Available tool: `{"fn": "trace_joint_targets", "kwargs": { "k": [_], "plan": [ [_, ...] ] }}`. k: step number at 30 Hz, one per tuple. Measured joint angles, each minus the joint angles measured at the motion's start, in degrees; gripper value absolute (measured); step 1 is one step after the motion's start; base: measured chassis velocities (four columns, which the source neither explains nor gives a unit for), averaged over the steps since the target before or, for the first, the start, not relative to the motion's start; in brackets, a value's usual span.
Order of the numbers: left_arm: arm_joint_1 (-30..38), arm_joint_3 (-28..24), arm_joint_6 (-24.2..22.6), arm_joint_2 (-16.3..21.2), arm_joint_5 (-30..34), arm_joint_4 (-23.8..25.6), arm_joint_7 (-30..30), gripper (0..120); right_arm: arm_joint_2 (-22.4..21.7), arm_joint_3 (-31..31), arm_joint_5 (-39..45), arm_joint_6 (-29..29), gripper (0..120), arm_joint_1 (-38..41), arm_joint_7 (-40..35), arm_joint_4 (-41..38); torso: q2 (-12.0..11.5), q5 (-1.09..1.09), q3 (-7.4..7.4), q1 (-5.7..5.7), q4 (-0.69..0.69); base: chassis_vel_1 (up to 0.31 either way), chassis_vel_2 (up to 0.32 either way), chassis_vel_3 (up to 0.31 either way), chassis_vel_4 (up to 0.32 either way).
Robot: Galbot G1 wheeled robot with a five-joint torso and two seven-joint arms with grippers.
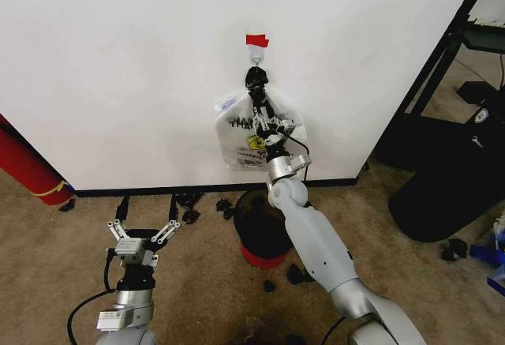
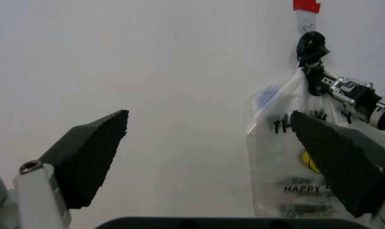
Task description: Pick up the garbage bag from the wall and place it over the trash bin.
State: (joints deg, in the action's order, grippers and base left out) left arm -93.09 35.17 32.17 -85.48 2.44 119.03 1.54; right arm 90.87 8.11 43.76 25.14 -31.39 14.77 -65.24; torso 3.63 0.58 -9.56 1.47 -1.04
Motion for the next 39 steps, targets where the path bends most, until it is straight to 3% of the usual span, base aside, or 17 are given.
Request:
{"fn": "trace_joint_targets", "kwargs": {
  "k": [9,19,29,39],
  "plan": [
    [0.07,0.09,-0.03,0.17,0.05,-0.19,-0.10,100,0.84,0.45,-0.42,0.27,33,0.81,0.78,1.79,0.00,0.00,0.00,0.00,0.00,0.000,0.000,0.000,0.000],
    [0.03,-0.05,0.06,-0.18,-0.09,-0.41,-0.11,100,0.87,0.57,-0.72,0.33,0,0.87,1.03,1.91,0.00,0.00,0.00,0.00,0.00,0.000,0.000,0.000,0.000],
    [-0.06,-0.23,0.17,-0.32,-0.22,-0.47,-0.09,100,0.09,0.50,-1.06,0.15,0,-0.49,1.27,-0.18,0.00,0.00,0.00,0.00,0.00,0.000,0.000,0.000,0.000],
    [-0.14,-0.22,0.43,-0.24,-0.02,-0.48,-0.12,100,-3.17,0.16,-1.16,-0.39,0,-7.11,4.66,-5.75,0.00,0.00,0.00,0.00,0.00,0.000,0.000,0.000,0.000]
  ]
}}
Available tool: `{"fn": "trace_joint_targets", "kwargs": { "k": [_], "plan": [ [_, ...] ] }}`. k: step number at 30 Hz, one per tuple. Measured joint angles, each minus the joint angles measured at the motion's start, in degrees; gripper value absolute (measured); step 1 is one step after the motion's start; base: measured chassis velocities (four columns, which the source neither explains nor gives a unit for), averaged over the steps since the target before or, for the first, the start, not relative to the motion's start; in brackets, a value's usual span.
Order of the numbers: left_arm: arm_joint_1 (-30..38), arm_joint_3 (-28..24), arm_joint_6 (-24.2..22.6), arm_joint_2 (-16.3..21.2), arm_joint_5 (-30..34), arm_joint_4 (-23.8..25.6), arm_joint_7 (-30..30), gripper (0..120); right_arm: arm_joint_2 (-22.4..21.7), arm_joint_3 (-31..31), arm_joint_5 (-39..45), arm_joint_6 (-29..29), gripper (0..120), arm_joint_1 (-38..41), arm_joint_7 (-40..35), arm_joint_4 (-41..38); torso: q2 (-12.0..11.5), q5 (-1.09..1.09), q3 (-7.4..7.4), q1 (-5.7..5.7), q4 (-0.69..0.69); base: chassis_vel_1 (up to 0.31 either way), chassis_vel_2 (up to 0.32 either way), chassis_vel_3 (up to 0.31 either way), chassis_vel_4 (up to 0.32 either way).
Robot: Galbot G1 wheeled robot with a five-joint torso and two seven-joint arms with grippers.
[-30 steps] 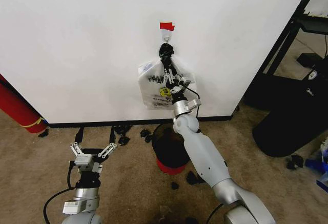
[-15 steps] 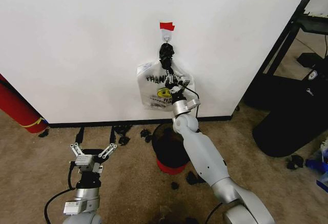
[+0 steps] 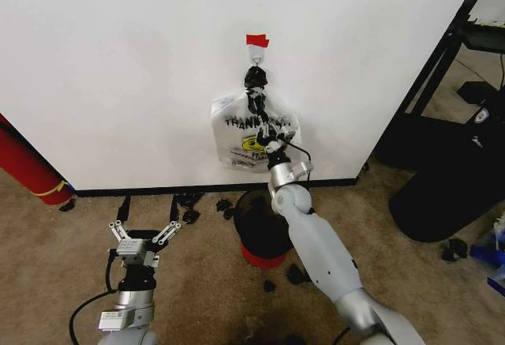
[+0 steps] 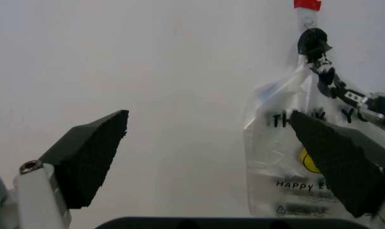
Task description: Pick up the garbage bag from the wall and place it over the trash bin.
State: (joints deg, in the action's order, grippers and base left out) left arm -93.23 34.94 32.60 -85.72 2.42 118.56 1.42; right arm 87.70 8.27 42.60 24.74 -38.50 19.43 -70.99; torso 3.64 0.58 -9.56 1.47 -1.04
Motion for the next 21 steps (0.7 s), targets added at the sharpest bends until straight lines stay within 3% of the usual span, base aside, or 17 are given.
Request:
{"fn": "trace_joint_targets", "kwargs": {
  "k": [21],
  "plan": [
    [-1.38,0.10,0.46,0.66,0.11,2.04,-0.42,100,-3.07,2.58,0.00,-0.19,0,-15.42,4.47,-10.11,0.01,0.00,0.00,0.00,0.00,0.000,0.000,0.000,0.000]
  ]
}}
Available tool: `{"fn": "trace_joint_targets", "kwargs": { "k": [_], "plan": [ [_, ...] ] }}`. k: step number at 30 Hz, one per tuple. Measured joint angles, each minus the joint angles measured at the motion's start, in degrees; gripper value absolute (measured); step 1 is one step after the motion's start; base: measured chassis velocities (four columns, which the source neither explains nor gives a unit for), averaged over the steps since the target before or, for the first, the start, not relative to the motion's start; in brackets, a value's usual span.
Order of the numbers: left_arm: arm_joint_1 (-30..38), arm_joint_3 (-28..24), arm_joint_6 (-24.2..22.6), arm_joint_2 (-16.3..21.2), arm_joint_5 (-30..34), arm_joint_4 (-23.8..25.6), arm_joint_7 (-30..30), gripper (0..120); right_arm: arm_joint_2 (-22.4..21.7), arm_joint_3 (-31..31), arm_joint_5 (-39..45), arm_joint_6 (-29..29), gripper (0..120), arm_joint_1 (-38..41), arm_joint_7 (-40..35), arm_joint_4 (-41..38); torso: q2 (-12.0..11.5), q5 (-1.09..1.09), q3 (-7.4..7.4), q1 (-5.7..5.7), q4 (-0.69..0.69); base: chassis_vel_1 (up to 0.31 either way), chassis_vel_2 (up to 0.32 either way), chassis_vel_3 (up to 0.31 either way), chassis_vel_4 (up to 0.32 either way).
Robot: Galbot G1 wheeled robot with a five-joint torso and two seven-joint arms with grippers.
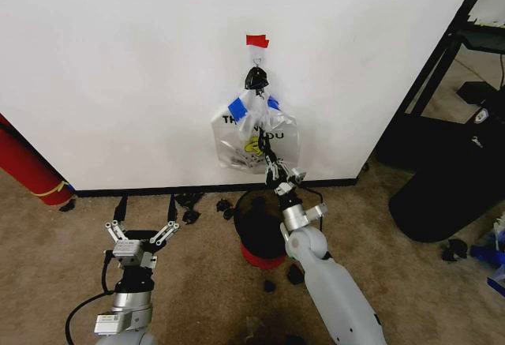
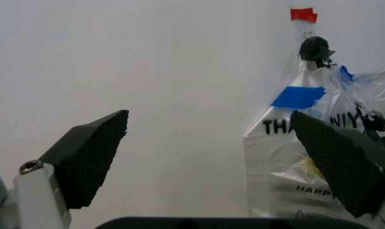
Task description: Pick up the garbage bag from the wall and place it over the trash bin.
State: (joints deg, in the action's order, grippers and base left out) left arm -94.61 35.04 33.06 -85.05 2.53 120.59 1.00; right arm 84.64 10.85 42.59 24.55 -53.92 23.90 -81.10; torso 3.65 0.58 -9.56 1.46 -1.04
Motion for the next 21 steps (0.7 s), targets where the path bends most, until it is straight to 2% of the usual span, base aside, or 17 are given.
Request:
{"fn": "trace_joint_targets", "kwargs": {
  "k": [21],
  "plan": [
    [-2.24,-0.26,1.30,0.42,-0.14,1.81,-0.23,100,-0.84,1.28,-0.26,0.44,0,-8.36,2.58,-6.94,0.00,0.00,0.00,0.00,0.00,0.000,0.000,0.000,0.000]
  ]
}}
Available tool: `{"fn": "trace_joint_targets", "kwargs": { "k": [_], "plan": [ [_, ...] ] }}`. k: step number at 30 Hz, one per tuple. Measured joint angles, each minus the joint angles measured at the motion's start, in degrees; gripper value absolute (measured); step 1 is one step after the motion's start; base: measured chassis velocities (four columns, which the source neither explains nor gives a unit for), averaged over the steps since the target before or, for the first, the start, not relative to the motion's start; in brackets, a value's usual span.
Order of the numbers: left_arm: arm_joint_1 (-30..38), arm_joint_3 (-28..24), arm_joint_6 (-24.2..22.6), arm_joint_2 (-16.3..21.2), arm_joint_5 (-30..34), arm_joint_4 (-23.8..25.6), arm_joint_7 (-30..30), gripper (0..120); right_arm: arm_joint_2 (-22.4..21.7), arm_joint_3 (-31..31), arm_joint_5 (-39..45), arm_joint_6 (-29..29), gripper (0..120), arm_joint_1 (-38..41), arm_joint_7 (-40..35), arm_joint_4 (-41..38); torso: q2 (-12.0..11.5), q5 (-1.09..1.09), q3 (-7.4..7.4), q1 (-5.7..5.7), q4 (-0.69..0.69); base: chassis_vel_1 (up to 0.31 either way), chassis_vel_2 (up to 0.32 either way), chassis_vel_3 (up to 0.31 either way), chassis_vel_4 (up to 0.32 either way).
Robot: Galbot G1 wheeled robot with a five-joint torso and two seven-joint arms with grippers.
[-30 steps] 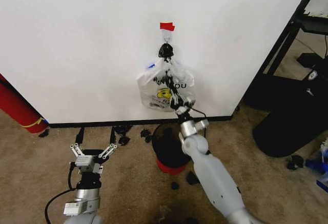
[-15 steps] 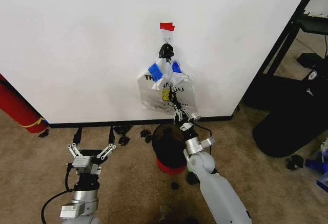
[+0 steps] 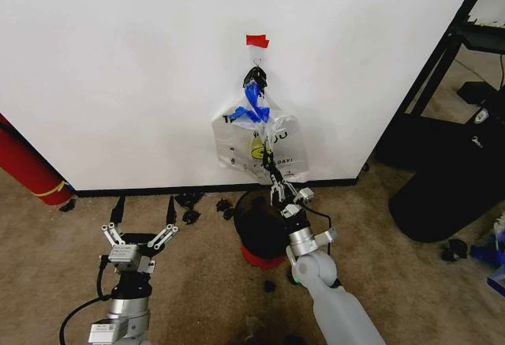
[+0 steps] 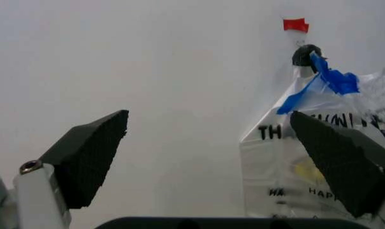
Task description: Pick up the garbage bag from the wall and place it over the trash bin.
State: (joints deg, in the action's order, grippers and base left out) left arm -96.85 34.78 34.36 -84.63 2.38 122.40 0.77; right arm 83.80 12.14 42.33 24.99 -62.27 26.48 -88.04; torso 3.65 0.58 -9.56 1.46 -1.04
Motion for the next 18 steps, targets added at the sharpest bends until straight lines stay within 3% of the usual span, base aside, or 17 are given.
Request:
{"fn": "trace_joint_targets", "kwargs": {
  "k": [14,18],
  "plan": [
    [-0.30,0.17,0.41,0.98,0.21,0.11,-0.33,100,-3.61,0.07,-0.48,0.21,0,-5.45,2.82,-4.38,-0.01,0.00,0.00,0.00,0.00,0.000,0.000,0.000,0.000],
    [-0.13,0.14,0.42,1.11,0.25,-0.37,-0.40,100,-6.60,0.07,-0.13,-0.18,0,-5.91,3.65,-4.88,-0.01,-0.01,0.00,0.00,0.00,0.000,0.000,0.000,0.000]
  ]
}}
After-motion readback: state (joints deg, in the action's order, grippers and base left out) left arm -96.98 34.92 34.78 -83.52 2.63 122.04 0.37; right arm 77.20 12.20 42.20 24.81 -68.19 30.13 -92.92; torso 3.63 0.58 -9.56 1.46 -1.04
